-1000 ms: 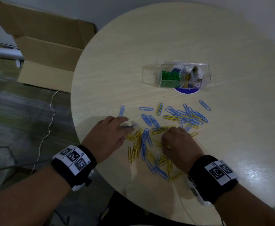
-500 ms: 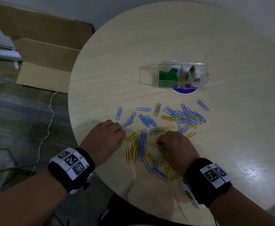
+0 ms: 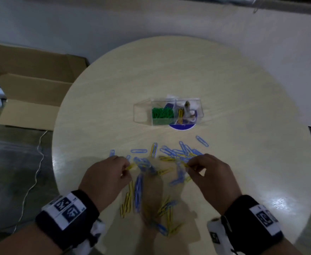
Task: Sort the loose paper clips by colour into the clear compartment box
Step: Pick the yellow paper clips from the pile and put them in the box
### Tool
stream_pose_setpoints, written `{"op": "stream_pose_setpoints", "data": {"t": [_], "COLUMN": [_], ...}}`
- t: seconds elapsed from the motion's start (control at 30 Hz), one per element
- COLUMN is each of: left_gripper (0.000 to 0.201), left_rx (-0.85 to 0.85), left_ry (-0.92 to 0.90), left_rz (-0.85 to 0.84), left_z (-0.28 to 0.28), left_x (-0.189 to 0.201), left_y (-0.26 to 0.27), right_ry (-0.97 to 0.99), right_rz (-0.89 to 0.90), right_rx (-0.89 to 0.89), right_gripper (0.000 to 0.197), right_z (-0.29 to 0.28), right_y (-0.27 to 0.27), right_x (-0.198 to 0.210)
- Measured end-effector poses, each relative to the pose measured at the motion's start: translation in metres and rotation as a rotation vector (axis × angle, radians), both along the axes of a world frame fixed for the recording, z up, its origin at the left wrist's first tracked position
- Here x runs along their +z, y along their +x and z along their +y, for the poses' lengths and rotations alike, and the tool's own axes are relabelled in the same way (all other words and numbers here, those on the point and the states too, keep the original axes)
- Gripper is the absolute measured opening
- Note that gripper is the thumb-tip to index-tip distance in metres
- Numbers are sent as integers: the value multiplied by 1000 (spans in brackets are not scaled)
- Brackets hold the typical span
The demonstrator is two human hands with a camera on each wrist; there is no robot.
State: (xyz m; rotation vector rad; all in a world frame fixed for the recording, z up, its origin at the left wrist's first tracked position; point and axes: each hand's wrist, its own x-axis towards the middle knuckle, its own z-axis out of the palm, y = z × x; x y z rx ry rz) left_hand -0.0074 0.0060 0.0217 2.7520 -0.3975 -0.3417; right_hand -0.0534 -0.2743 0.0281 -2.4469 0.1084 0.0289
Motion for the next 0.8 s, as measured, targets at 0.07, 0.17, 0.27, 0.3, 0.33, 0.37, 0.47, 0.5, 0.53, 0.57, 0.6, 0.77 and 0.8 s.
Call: {"op": "stream_pose_setpoints", "data": {"t": [0.07, 0.17, 0.27, 0.3, 0.33, 0.37, 0.47, 0.5, 0.53, 0.57, 0.6, 0.77, 0.8], "left_gripper": [14, 9, 9, 10, 12, 14, 15, 16, 17, 18, 20, 29, 26], "left_rx": [139, 254, 264, 255, 244, 235, 220, 218, 214, 216, 223, 330, 361], "left_ry": [-200, -410, -487, -489, -480, -459, -397, -381, -373, -381, -401, -586, -632], "left_rz": [25, 50, 35, 25, 12, 2, 3, 14, 23, 40, 57, -12, -34], "left_z": [-26, -74, -117, -129, -140, -149, -167, -172, -175, -177, -179, -167, -162], "left_x": [15, 28, 30, 31, 31, 31, 25, 21, 17, 13, 8, 0, 0], "left_y": [23, 68, 106, 115, 122, 127, 139, 141, 143, 145, 145, 139, 136], "right_ry": [17, 50, 58, 54, 54, 59, 87, 94, 98, 98, 97, 82, 81], "right_rz": [-29, -51, -56, -61, -68, -75, -84, -81, -79, -77, -73, -30, -23], "right_rx": [-65, -138, -167, -170, -176, -183, -208, -212, -213, -213, -213, -209, -216], "right_gripper": [22, 21, 19, 19, 19, 18, 15, 14, 13, 12, 11, 9, 9], "right_z": [-14, -33, -47, -51, -55, -58, -66, -68, -70, -72, -73, -72, -70], "right_y": [5, 14, 21, 23, 25, 27, 32, 34, 35, 37, 38, 62, 71], "right_x": [2, 3, 2, 1, 1, 1, 2, 3, 4, 4, 5, 9, 10]}}
